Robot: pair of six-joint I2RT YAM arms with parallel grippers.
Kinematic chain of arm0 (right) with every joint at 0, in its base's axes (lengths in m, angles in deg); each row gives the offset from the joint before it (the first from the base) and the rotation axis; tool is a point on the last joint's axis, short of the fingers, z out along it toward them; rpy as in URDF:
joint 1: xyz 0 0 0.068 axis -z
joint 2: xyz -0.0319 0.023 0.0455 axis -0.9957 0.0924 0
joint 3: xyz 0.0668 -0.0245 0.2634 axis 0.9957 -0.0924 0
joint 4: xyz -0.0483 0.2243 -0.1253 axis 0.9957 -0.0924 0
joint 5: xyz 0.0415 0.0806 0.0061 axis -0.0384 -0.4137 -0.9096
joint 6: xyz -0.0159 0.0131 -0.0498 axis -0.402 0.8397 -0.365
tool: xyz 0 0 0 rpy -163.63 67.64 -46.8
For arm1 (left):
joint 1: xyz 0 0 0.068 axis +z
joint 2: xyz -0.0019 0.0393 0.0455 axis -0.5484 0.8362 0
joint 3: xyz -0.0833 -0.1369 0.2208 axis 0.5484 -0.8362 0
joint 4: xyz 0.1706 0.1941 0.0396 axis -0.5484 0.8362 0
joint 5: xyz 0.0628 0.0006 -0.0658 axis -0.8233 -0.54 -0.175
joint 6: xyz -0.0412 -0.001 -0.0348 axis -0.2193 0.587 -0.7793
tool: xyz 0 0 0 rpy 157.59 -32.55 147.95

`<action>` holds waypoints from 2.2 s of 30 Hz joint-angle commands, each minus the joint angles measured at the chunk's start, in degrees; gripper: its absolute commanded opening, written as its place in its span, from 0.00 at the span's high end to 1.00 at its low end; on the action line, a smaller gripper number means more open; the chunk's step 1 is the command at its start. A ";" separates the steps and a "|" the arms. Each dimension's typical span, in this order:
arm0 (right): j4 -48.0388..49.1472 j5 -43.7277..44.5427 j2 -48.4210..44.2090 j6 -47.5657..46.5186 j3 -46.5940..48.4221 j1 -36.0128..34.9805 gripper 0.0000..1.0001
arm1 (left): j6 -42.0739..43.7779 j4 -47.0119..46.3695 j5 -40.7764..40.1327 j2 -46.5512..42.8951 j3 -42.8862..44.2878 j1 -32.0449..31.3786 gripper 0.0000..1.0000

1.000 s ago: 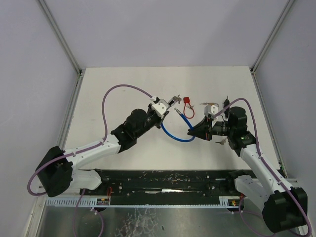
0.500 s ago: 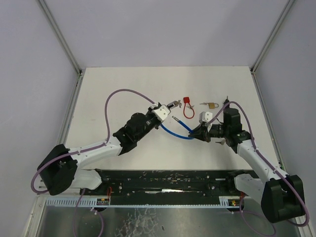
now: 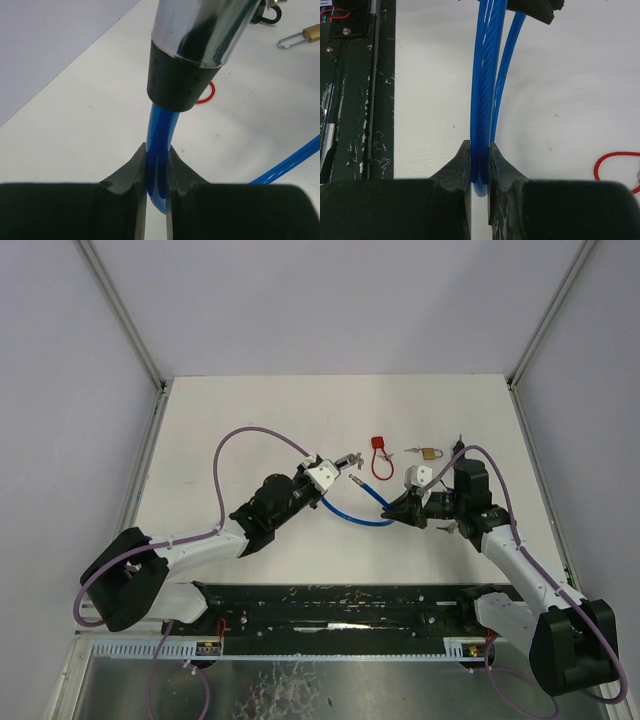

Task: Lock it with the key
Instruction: Lock the lock.

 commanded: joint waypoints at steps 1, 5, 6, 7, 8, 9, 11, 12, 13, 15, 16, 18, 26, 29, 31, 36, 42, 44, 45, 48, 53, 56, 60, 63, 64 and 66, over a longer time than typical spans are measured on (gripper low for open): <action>0.97 1.92 0.05 2.91 1.83 0.44 1.00 | -2.37 -6.06 2.59 -2.21 -0.53 0.44 1.00; 0.55 2.44 0.40 3.44 2.35 0.48 1.00 | -4.36 -5.92 3.51 -2.47 -0.13 0.49 1.00; 0.53 2.51 0.30 3.56 2.35 0.45 1.00 | -4.62 -5.83 3.90 -2.38 -0.04 0.53 1.00; 0.64 2.40 0.20 3.85 2.31 0.46 1.00 | -4.84 -5.74 4.10 -2.27 0.01 0.53 1.00; 0.69 2.38 0.12 3.91 2.30 0.50 1.00 | -5.11 -5.80 4.28 -2.21 0.01 0.55 1.00; 0.81 2.31 0.10 4.16 2.23 0.44 1.00 | -5.30 -5.74 4.32 -2.06 0.01 0.54 1.00; 0.95 2.29 0.27 4.45 2.22 0.54 1.00 | -5.67 -5.67 4.59 -1.96 0.01 0.53 1.00; 1.07 2.31 0.34 4.60 2.19 0.48 1.00 | -5.79 -5.65 4.84 -1.90 -0.11 0.49 1.00; 1.13 2.38 0.42 4.78 2.20 0.50 1.00 | -5.96 -5.60 5.18 -1.90 -0.09 0.46 1.00; 1.40 2.51 0.52 5.24 2.24 0.55 1.00 | -6.26 -5.56 5.90 -1.91 -0.07 0.49 1.00; 1.57 2.53 0.53 5.37 2.22 0.57 1.00 | -6.36 -5.55 6.28 -1.77 -0.07 0.49 1.00; 1.86 2.48 0.49 5.79 2.13 0.57 1.00 | -6.52 -5.47 6.79 -1.45 -0.07 0.45 1.00; 2.38 2.47 0.49 6.56 2.04 0.52 1.00 | -6.47 -5.49 8.00 0.45 0.29 0.42 1.00; 2.50 2.55 0.51 6.74 2.02 0.51 1.00 | -6.28 -5.38 8.29 0.50 0.28 0.37 1.00; 2.64 2.75 0.53 6.95 2.05 0.58 1.00 | -6.14 -5.33 8.96 0.55 0.12 0.38 1.00; 2.81 3.88 0.90 7.85 2.22 0.54 1.00 | -5.33 -5.50 9.70 0.34 -0.13 -0.01 1.00; 2.85 5.01 1.08 8.70 2.46 0.50 1.00 | -2.04 -6.30 7.61 0.12 -1.03 -1.41 1.00; 2.80 4.74 0.98 8.76 2.55 0.51 1.00 | -0.02 -5.81 5.51 0.53 -1.05 -2.08 1.00; 2.80 4.30 0.85 8.76 2.50 0.51 1.00 | 0.88 -5.45 4.23 0.94 -0.93 -2.49 1.00; 1.54 0.21 0.20 7.33 2.61 0.51 1.00 | 3.75 -3.81 -1.11 3.05 0.26 -3.77 1.00; -0.47 -10.06 -1.31 4.77 2.22 0.57 1.00 | 7.93 -2.11 -7.77 7.75 2.70 -6.78 1.00; -0.98 -9.89 -1.32 4.53 2.37 0.56 1.00 | 8.66 -2.77 -9.36 8.89 3.14 -7.95 1.00; 3.18 0.61 -0.65 10.79 2.32 0.50 1.00 | 10.35 -5.08 -10.29 7.69 2.09 -9.52 1.00; 5.59 5.55 0.17 14.90 2.69 0.58 1.00 | 12.42 -5.58 -10.08 6.25 1.28 -11.21 1.00; 5.61 4.07 0.35 15.37 2.80 0.54 1.00 | 14.47 -5.14 -9.80 6.19 1.31 -11.62 1.00; 6.11 -3.56 -0.14 15.26 2.17 0.56 1.00 | 15.56 -4.46 -9.17 6.69 1.68 -11.95 1.00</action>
